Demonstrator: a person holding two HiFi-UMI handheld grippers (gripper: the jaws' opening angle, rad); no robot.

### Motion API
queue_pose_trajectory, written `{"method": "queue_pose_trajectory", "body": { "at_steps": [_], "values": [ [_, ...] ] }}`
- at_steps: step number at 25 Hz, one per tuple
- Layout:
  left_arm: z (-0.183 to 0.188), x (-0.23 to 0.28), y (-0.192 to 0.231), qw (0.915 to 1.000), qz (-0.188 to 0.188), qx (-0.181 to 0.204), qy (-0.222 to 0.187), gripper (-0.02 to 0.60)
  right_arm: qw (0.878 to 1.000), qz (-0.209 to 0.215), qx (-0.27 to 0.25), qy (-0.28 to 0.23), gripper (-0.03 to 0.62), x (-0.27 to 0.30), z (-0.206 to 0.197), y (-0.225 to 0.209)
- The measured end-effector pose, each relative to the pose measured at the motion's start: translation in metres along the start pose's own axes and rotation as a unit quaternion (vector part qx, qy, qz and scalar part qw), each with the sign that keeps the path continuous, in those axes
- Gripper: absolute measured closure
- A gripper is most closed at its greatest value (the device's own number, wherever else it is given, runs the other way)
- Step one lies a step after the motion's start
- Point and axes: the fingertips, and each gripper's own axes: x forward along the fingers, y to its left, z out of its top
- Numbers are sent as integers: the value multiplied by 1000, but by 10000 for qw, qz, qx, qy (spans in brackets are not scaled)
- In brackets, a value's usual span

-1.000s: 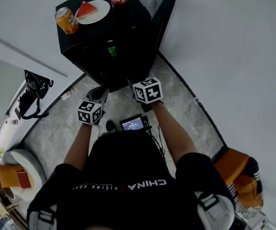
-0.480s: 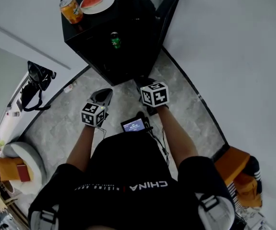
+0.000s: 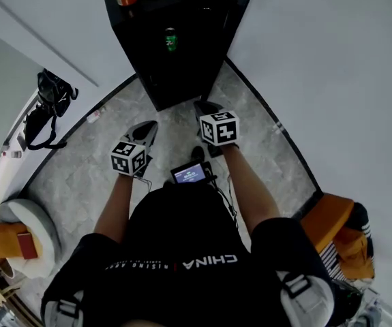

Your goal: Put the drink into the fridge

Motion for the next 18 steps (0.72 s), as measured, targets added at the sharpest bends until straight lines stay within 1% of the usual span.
{"method": "queue_pose_trajectory", "body": {
  "at_steps": [4,8,13,15,18],
  "values": [
    [-18,-35,-11,9999,-144,42,-29,569,9999,-135,21,2,579,-19,-29,33],
    [-43,-58,-27,9996,-270,-35,-8,569,9994,-294,163,20,579,-44,-65,58],
    [-61,-72,-49,9991,-345,-248,-83,569,9985,-517,107,118,579,-75,-97,68],
    [-63,-75,-58,9988,-382,-280,-115,569,9985,-517,90,140,579,-82,-102,68],
    [-62,-78,-63,9988,-322,-322,-195,569,9984,-533,-27,168,579,-87,-102,67]
  ]
}}
